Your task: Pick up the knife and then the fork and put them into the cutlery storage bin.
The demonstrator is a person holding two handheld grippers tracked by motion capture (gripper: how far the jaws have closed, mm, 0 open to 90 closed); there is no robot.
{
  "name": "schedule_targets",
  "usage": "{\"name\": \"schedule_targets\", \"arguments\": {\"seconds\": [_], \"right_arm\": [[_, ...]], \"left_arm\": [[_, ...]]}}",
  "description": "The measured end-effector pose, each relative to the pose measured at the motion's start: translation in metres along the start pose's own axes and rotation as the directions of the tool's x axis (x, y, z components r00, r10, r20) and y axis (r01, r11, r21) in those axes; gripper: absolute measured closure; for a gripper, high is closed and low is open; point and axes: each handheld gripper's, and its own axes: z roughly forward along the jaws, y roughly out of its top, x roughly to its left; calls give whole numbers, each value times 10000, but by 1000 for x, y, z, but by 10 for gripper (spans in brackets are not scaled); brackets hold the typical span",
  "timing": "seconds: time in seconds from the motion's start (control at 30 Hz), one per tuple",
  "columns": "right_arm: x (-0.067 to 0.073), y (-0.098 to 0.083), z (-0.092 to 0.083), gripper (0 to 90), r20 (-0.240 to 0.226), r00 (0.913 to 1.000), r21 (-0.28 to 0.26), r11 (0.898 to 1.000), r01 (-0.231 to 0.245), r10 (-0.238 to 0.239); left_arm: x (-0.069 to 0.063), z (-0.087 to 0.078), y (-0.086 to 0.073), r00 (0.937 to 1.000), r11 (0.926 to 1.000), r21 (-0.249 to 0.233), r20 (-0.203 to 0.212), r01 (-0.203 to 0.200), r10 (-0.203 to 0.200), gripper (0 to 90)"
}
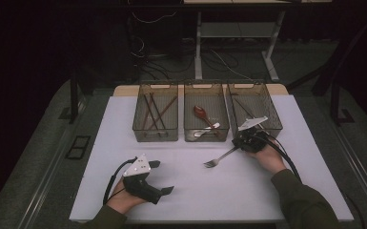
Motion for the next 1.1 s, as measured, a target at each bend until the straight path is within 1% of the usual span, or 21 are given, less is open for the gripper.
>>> {"name": "schedule_targets", "arguments": {"seconds": [0.13, 0.2, 0.4, 0.5, 0.67, 0.93, 0.97, 1.03, 1.1], "right_arm": [[-1, 0, -2, 894, -177, 9998, 209, 9998, 50, -47], [-2, 0, -4, 894, -296, 9996, 361, 9993, 6, 5], [-2, -3, -10, 894, -551, 9983, 736, 9970, 218, -177], [-1, -5, -14, 894, -710, 9973, 976, 9949, 236, -167], [1, -8, -20, 894, -1064, 9938, 1403, 9890, 473, -324], [3, -12, -27, 894, -1726, 9839, 1921, 9780, 807, -472], [4, -13, -28, 894, -1883, 9809, 1999, 9759, 878, -497], [5, -13, -30, 894, -2049, 9775, 2134, 9724, 940, -495], [7, -14, -31, 894, -2334, 9709, 2287, 9674, 1089, -541]], "left_arm": [[0, 0, 0, 10000, 10000, -36, 29, 4, -4, 0], [0, 0, 0, 10000, 10000, -29, 26, 16, -16, 0], [0, 0, 0, 10000, 10000, -40, 44, 12, -12, 0], [0, 0, 0, 10000, 10000, -29, 55, -2, 2, 0], [0, 0, 0, 10000, 10000, -7, 82, -34, 34, 0], [0, 0, 0, 9999, 10000, -6, 98, -21, 21, 0], [0, 0, 0, 9999, 10000, -6, 101, -20, 20, 0], [0, 0, 0, 9999, 10000, -11, 100, -24, 24, 0], [0, 0, 0, 9999, 10000, -18, 107, -24, 25, 0]]}}
